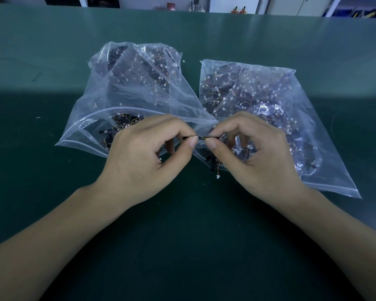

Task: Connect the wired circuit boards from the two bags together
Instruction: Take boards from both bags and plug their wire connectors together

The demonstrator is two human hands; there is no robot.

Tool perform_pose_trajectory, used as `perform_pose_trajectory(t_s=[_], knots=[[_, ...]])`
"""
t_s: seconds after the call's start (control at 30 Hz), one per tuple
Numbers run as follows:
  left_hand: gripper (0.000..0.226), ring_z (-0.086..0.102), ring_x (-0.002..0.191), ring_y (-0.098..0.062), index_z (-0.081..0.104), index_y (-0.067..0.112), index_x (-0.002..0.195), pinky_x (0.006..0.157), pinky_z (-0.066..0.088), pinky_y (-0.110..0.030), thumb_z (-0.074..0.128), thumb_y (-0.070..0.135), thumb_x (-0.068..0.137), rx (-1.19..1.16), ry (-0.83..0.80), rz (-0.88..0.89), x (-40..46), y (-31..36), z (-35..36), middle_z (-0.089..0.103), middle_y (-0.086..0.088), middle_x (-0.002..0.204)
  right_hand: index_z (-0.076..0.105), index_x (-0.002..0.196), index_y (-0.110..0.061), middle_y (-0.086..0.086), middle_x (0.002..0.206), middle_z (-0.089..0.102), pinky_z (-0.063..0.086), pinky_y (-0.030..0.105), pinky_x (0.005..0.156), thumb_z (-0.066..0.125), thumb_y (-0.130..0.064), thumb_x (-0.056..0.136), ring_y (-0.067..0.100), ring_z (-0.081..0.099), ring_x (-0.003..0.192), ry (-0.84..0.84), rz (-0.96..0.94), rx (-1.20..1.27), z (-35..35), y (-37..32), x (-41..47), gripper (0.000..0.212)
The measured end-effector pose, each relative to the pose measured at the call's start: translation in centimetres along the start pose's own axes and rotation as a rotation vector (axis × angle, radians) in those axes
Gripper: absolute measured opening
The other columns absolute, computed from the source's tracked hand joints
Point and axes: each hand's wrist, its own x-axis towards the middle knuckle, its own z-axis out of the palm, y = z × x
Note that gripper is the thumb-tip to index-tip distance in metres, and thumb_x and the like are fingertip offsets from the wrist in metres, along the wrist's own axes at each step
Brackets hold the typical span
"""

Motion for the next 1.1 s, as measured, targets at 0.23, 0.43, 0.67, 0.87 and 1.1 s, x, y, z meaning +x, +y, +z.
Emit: perform_pose_trajectory(t_s=[0.23,0.43,0.67,0.87,1.1], knots=[[0.015,0.060,0.073,-0.015,0.076,0.012,0.092,0.063,0.047,-0.036,0.069,0.018,0.104,0.010,-0.013,0.012,0.08,-0.04,-0.07,0.061,0.013,0.083,0.075,0.093,-0.009,-0.004,0.089,0.070,0.040,0.011,0.077,0.077,-0.011,0.098,0.010,0.059,0.075,-0.003,0.002,-0.005,-0.04,-0.05,0.06,0.006],[0.014,0.061,0.074,-0.014,0.076,0.012,0.095,0.063,0.047,-0.036,0.068,0.019,0.105,0.006,-0.008,0.016,0.06,-0.20,0.03,0.062,0.014,0.085,0.075,0.096,-0.011,-0.007,0.090,0.072,0.041,0.011,0.077,0.078,-0.014,0.098,0.011,0.062,0.076,0.007,0.024,0.027,0.06,-0.06,0.02,0.005],[0.017,0.061,0.072,-0.016,0.074,0.013,0.091,0.062,0.047,-0.036,0.068,0.020,0.106,0.007,0.059,-0.040,0.01,-0.33,0.12,0.065,0.009,0.082,0.074,0.117,-0.020,-0.004,0.091,0.081,0.054,0.024,0.077,0.061,-0.021,0.110,0.013,0.069,0.073,0.050,0.238,0.401,0.09,-0.25,0.10,0.015],[0.017,0.061,0.070,-0.017,0.074,0.013,0.090,0.060,0.046,-0.036,0.069,0.019,0.105,-0.015,0.062,-0.040,-0.02,-0.30,0.28,0.063,0.011,0.081,0.069,0.127,-0.022,0.001,0.092,0.083,0.058,0.031,0.081,0.072,-0.022,0.103,0.023,0.072,0.075,-0.004,0.275,0.496,0.14,-0.29,0.07,0.025],[0.014,0.061,0.071,-0.019,0.077,0.013,0.095,0.063,0.047,-0.035,0.069,0.018,0.105,-0.045,0.043,-0.005,-0.12,-0.17,0.42,0.068,0.008,0.084,0.075,0.119,-0.021,-0.001,0.087,0.082,0.057,0.031,0.077,0.075,-0.028,0.097,0.015,0.071,0.073,-0.022,0.343,0.517,0.16,-0.41,0.12,0.024]])
